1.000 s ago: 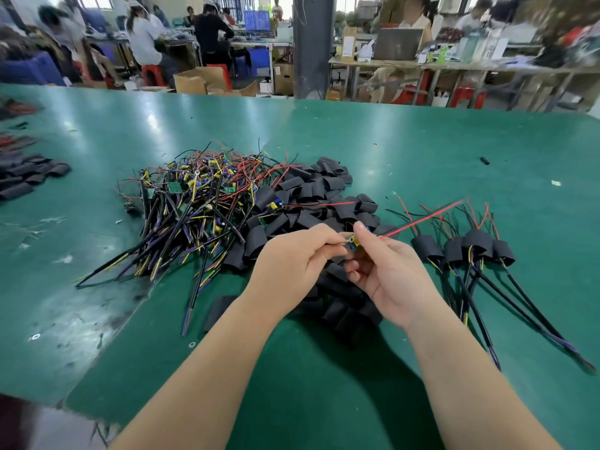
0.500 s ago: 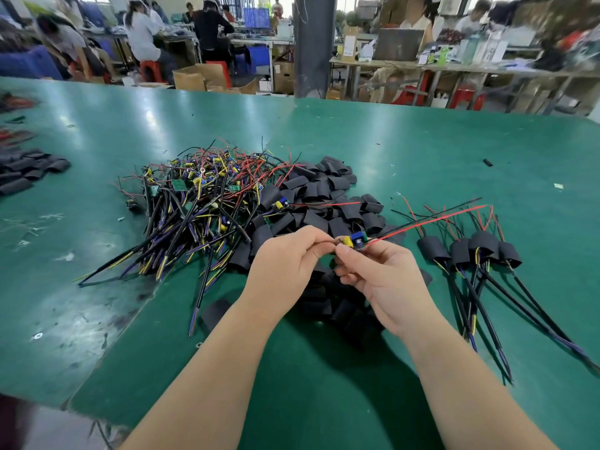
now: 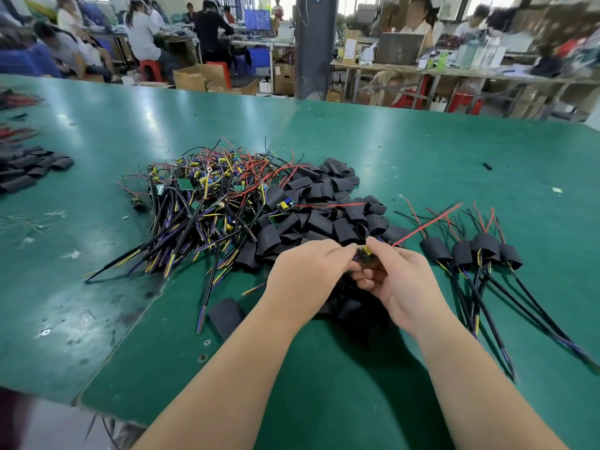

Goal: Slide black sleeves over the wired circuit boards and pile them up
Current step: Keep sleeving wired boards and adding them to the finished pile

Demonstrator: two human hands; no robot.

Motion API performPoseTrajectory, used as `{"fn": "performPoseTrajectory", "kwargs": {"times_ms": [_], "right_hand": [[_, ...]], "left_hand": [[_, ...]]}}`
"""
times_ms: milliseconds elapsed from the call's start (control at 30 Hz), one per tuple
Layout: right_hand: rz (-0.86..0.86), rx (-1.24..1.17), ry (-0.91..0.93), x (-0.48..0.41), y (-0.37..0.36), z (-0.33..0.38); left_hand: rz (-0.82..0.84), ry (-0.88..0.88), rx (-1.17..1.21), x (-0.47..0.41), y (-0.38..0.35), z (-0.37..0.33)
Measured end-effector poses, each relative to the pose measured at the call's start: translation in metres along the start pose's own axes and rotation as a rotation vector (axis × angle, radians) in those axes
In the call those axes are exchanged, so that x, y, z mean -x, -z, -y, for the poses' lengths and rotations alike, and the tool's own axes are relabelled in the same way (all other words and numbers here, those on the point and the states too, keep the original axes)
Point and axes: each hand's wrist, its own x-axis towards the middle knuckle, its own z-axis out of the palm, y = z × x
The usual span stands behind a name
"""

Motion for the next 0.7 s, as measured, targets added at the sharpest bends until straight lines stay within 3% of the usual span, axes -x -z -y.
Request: {"fn": "performPoseTrajectory", "kwargs": {"times_ms": [233,400,533,700], "right_hand": [[-0.045,0.081,0.009,-0.001,0.005,0.002],[0.047,0.198,0.056,-0.004,0.01,0.002],[0.167,0.389,0.089,-0.012,0.01,0.013],[0.294,0.394,-0.003,-0.028,0.0,0.027]], "left_hand": [[0.0,-0.018,-0.089,0.002,-0.005,0.002],[-0.004,0.068,-0.18,0.001,-0.008,0.001],[-0.081,0.138,-0.098,-0.001,-0.009,0.005],[-0.141,0.246,-0.073,-0.004,-0.008,0.008]]}}
